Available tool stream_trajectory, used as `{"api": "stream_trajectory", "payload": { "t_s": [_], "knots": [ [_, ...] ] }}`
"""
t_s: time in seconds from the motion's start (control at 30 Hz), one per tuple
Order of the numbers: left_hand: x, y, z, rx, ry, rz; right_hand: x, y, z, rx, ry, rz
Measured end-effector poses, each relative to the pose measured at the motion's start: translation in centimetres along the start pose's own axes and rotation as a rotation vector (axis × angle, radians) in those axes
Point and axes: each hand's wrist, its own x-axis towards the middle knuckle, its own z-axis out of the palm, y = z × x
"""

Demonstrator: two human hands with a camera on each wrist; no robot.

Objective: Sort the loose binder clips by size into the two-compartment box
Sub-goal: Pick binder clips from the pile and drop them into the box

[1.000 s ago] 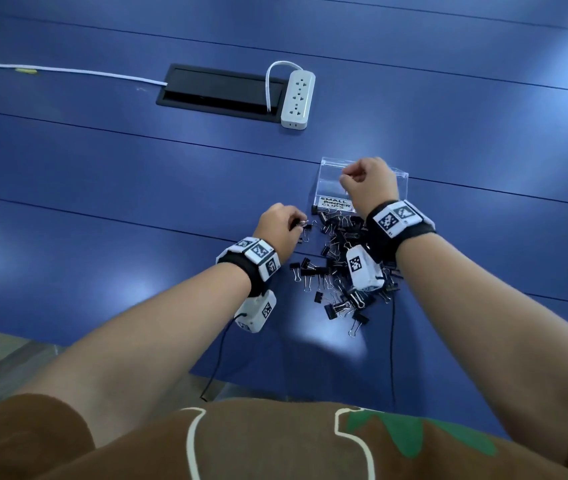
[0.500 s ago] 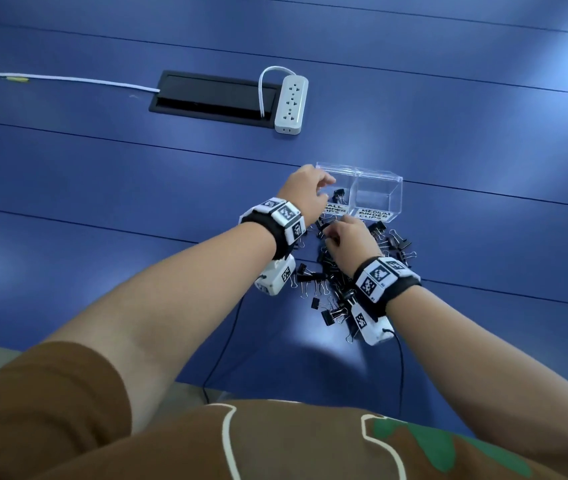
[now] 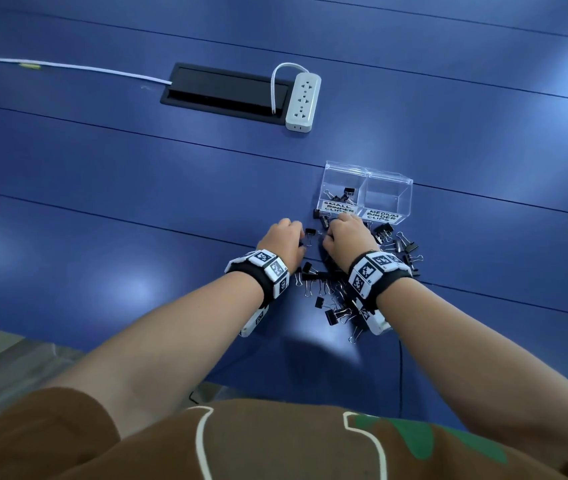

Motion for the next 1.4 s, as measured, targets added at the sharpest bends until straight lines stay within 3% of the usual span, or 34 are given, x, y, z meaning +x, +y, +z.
{"api": "stream_trajectory", "payload": {
  "t_s": [0.13,0.23,0.4,0.47,0.67,0.83,1.17,1.4],
  "knots": [
    [0.0,-0.2,-0.6,-0.107,0.021,-0.047,-0.4,0.8,-1.4,0.338,0.119,0.200],
    [0.5,-0.2,-1.0,-0.144,0.009,0.012,-0.9,1.6,-2.0,0.615,0.157,0.304],
    [1.8,0.9,-1.4,0.031,-0.073,0.170,-2.6,0.8,-1.9,1.024,-0.046,0.413],
    [2.1,1.1,-1.5,0.085,-0.113,0.213,-3.2,0.2,-1.2,0.958,-0.121,0.376],
    [2.2,0.6,-1.5,0.115,-0.136,0.209,-3.3,-1.8,1.1,0.292,-0.159,0.125],
    [2.3,0.2,-1.2,0.067,-0.121,0.171,-2.8,-2.5,2.3,0.118,-0.211,0.051],
    [2.3,-0.3,-0.8,0.121,-0.100,0.251,-3.2,-1.8,2.2,0.193,-0.177,0.046],
    [2.0,0.0,-1.2,0.163,-0.118,0.230,-0.2,0.4,-4.7,0.508,0.147,0.245]
  ]
}}
